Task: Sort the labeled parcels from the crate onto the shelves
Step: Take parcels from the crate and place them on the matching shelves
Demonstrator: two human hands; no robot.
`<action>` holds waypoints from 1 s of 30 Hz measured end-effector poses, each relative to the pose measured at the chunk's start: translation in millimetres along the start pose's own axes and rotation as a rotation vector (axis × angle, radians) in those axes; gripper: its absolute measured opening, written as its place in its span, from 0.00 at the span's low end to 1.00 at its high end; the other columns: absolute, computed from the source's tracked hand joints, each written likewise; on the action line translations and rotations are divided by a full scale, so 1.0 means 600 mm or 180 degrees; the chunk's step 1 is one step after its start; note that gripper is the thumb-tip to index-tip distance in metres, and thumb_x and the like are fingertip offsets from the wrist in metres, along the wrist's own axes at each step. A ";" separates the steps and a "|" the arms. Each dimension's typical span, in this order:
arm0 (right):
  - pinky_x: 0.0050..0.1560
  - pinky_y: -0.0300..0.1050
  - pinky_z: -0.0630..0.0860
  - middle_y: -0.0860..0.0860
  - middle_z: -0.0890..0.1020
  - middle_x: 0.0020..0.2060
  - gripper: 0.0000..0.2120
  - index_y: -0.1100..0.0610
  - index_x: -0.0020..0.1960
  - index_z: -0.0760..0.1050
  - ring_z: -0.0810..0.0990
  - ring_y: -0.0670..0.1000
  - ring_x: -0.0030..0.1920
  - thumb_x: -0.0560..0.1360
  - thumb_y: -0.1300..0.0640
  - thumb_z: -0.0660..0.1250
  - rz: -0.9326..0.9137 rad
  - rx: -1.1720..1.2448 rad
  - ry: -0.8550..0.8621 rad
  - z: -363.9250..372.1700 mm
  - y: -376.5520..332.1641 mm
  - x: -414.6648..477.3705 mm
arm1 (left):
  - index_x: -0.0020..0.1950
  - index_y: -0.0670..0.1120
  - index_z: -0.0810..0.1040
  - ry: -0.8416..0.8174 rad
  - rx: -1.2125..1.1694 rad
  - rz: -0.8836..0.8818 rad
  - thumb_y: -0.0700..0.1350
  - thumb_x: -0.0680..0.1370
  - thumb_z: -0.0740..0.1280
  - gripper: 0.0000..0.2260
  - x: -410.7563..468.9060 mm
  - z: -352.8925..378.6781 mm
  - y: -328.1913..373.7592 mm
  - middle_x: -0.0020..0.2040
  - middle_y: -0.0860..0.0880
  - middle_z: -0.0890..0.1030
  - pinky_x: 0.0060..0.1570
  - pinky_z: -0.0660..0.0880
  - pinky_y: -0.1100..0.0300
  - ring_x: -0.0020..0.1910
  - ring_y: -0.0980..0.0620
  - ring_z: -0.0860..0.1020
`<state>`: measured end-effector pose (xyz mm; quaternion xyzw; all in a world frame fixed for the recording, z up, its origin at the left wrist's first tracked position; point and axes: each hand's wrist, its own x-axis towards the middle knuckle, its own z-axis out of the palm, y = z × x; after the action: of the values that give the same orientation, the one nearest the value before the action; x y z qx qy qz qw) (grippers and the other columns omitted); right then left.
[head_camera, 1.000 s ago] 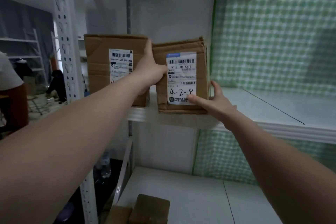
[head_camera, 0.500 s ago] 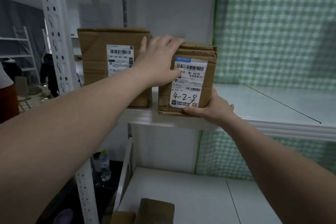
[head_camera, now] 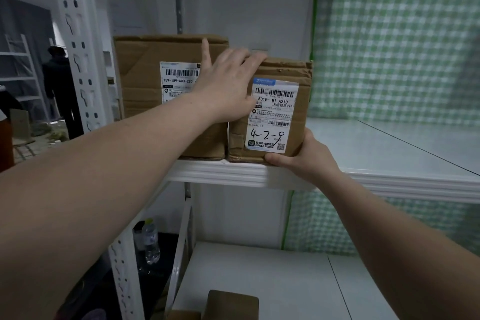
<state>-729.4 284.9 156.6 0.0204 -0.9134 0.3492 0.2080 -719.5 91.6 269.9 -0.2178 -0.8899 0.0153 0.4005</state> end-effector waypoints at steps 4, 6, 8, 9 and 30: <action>0.66 0.59 0.69 0.48 0.80 0.62 0.50 0.48 0.74 0.59 0.76 0.56 0.64 0.60 0.32 0.75 0.0004 -0.0074 0.0071 0.006 -0.004 -0.001 | 0.76 0.53 0.55 0.0018 0.0005 0.0013 0.50 0.74 0.63 0.32 0.001 0.004 -0.006 0.72 0.47 0.63 0.69 0.35 0.34 0.75 0.47 0.57; 0.65 0.59 0.70 0.48 0.80 0.62 0.50 0.48 0.74 0.59 0.77 0.56 0.64 0.59 0.31 0.75 -0.0002 -0.0102 0.0105 0.010 -0.006 -0.003 | 0.76 0.53 0.55 0.0020 -0.0008 0.0019 0.49 0.74 0.63 0.32 0.001 0.005 -0.009 0.72 0.47 0.63 0.70 0.35 0.34 0.75 0.47 0.56; 0.65 0.58 0.70 0.49 0.80 0.61 0.50 0.49 0.74 0.59 0.77 0.56 0.63 0.59 0.31 0.74 -0.0006 -0.0125 0.0124 0.013 -0.008 -0.005 | 0.76 0.52 0.55 0.0031 -0.0005 0.0025 0.48 0.74 0.63 0.32 -0.001 0.005 -0.011 0.72 0.47 0.62 0.70 0.35 0.33 0.75 0.46 0.55; 0.64 0.58 0.70 0.49 0.80 0.61 0.50 0.48 0.73 0.59 0.77 0.56 0.63 0.59 0.31 0.74 -0.0005 -0.0128 0.0130 0.014 -0.009 -0.006 | 0.76 0.52 0.55 0.0039 -0.0001 0.0026 0.48 0.74 0.63 0.31 -0.002 0.005 -0.011 0.72 0.47 0.62 0.70 0.35 0.33 0.75 0.46 0.55; 0.62 0.57 0.73 0.53 0.78 0.63 0.48 0.53 0.75 0.61 0.71 0.57 0.67 0.64 0.27 0.67 0.0446 0.0137 0.0648 -0.002 -0.030 -0.059 | 0.64 0.42 0.74 0.1143 -0.0861 -0.0190 0.41 0.72 0.60 0.21 -0.028 -0.017 -0.033 0.59 0.41 0.75 0.62 0.65 0.50 0.60 0.41 0.70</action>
<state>-693.1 268.1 154.9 -0.0746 -0.8791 0.3827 0.2742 -709.7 65.2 269.1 -0.2423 -0.8044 -0.1551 0.5198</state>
